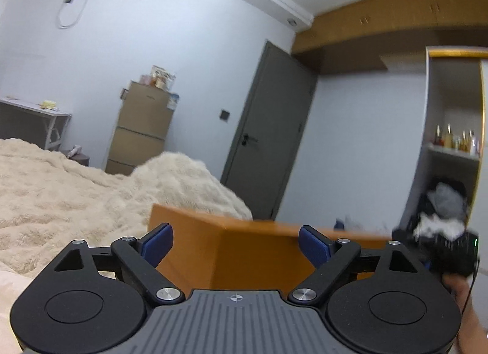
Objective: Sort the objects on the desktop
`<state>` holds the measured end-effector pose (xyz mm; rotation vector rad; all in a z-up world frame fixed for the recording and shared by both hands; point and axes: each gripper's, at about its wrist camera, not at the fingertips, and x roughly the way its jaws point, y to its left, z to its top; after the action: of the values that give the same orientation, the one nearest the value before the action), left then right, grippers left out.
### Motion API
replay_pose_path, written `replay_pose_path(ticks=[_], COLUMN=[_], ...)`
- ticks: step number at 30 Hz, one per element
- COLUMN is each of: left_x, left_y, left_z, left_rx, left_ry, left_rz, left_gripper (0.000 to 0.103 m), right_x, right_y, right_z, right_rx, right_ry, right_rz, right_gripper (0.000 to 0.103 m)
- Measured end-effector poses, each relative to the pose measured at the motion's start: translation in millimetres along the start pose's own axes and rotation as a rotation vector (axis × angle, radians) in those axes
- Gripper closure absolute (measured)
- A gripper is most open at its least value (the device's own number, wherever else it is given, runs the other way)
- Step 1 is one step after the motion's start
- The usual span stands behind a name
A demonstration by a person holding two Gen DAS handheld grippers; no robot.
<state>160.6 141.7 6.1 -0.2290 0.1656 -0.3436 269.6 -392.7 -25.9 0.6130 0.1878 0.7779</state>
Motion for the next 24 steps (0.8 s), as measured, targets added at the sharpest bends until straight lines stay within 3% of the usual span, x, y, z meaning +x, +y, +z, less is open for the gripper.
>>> replay_pose_path(ticks=[5, 8, 11, 16, 21, 24], left_x=[-3, -20, -26, -2, 10, 5], left_y=[-6, -9, -6, 17, 21, 17], left_z=[0, 15, 25, 24, 6, 7], left_rx=[0.008, 0.015, 0.013, -0.099, -0.17, -0.139], left_ry=[-0.012, -0.098, -0.154, -0.068, -0.02, -0.02], left_rz=[-0.017, -0.054, 0.02, 0.072, -0.024, -0.023], left_gripper=[0.017, 0.016, 0.006, 0.009, 0.026, 0.027], right_x=[-2, 1, 7, 19, 28, 25], right_y=[-8, -11, -12, -12, -13, -8], right_z=[9, 17, 24, 21, 6, 4], right_rx=[0.107, 0.139, 0.153, 0.136, 0.138, 0.116], right_ry=[-0.032, -0.044, -0.037, 0.014, 0.087, 0.091], right_rz=[0.035, 0.036, 0.03, -0.025, -0.006, -0.013], right_gripper=[0.037, 0.037, 0.037, 0.038, 0.044, 0.047])
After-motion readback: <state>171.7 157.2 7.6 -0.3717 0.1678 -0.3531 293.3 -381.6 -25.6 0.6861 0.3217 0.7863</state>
